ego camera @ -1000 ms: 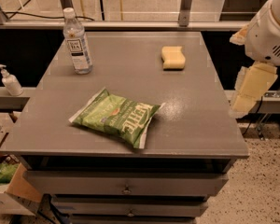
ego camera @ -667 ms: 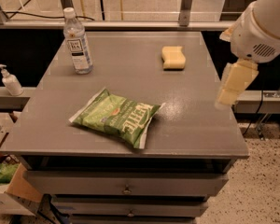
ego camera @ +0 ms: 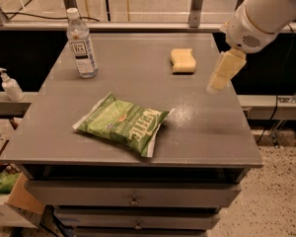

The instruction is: Move sponge near blue plastic bottle

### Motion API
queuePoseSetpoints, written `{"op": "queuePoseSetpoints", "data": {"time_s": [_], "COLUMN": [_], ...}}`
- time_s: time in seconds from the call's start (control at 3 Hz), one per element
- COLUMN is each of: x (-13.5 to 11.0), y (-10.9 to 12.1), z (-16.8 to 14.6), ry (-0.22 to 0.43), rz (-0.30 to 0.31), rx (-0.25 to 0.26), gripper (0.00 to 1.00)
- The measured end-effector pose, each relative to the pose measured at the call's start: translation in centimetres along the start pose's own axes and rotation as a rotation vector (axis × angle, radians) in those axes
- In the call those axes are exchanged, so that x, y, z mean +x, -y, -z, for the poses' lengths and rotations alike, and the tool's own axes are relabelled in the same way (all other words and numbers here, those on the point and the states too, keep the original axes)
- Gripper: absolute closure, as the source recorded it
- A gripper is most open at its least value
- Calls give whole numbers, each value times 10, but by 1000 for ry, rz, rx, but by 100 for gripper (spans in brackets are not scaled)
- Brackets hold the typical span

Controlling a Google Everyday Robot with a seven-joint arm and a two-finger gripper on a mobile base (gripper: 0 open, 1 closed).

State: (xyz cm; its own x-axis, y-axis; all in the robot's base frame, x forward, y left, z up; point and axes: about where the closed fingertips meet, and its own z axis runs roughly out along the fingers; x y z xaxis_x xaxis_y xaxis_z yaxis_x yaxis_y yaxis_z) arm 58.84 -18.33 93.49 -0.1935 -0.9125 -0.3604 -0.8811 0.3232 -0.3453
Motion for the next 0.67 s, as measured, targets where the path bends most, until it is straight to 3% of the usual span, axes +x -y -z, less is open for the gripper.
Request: {"op": "queuePoseSetpoints", "data": {"time_s": [0.67], "x": [-2], "y": [56], "z": [-56], "ry": [63], "rz": [-92], "rx": [14], "gripper": [0]}}
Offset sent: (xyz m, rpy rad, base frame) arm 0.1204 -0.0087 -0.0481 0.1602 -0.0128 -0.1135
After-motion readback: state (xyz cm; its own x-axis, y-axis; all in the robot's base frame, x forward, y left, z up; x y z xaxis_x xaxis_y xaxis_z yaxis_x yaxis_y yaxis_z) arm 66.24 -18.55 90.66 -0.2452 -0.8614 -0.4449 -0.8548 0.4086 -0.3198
